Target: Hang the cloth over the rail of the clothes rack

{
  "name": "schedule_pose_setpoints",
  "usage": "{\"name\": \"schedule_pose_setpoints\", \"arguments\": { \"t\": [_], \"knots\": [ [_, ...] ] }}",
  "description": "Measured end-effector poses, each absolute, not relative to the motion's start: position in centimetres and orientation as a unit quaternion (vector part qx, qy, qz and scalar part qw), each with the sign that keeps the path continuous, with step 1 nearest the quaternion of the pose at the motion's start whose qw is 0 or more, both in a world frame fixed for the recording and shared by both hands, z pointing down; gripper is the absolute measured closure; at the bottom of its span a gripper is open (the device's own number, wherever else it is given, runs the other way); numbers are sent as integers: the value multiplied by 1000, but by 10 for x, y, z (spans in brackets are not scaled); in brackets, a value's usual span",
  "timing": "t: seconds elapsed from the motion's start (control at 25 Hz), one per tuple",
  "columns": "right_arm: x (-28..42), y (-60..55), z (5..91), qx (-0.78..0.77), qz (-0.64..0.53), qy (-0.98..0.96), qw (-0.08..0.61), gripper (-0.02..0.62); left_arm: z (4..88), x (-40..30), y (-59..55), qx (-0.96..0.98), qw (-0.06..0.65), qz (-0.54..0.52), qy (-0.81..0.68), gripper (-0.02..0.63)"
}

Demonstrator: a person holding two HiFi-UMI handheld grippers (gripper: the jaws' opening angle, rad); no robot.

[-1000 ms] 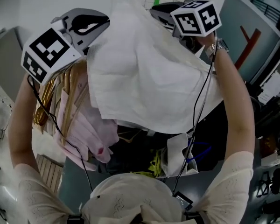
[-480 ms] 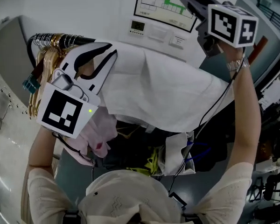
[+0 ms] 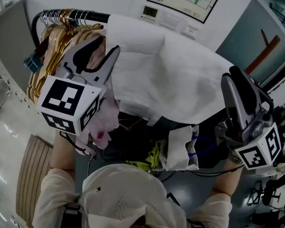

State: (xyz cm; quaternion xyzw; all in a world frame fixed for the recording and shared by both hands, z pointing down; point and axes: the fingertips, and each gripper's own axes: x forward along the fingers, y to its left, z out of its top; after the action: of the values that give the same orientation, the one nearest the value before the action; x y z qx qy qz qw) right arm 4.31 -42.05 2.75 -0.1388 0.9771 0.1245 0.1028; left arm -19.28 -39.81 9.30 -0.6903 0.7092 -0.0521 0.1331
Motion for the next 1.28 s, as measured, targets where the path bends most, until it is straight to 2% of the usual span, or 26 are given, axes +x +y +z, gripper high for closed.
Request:
{"name": "schedule_pose_setpoints", "arguments": {
  "t": [0.16, 0.28, 0.48, 0.6, 0.68, 0.84, 1.0, 1.2, 1.28],
  "knots": [
    [97, -458, 84, -274, 68, 952, 118, 482, 103, -199, -404, -695, 123, -32, 708, 449],
    [134, -472, 96, -340, 50, 928, 142, 483, 104, -207, -406, -707, 104, -3, 700, 449],
    [164, -487, 85, -349, 30, 928, 129, 483, 107, -204, -423, -746, 61, 13, 663, 449],
    [165, -498, 85, -341, 22, 932, 122, 483, 107, -206, -427, -743, 63, 19, 666, 451],
    [160, -500, 88, -310, 0, 940, 143, 483, 110, -209, -421, -737, 69, 20, 672, 455],
    [161, -512, 91, -300, -18, 940, 159, 483, 104, -216, -408, -730, 71, 34, 679, 567],
    [167, -517, 85, -306, -5, 943, 133, 483, 93, -204, -406, -736, 85, 27, 671, 589],
    [161, -522, 83, -322, -16, 936, 142, 485, 78, -205, -404, -729, 112, 9, 675, 591],
    [163, -523, 81, -324, -17, 935, 145, 571, 68, -215, -403, -725, 111, 21, 679, 591]
  ]
}}
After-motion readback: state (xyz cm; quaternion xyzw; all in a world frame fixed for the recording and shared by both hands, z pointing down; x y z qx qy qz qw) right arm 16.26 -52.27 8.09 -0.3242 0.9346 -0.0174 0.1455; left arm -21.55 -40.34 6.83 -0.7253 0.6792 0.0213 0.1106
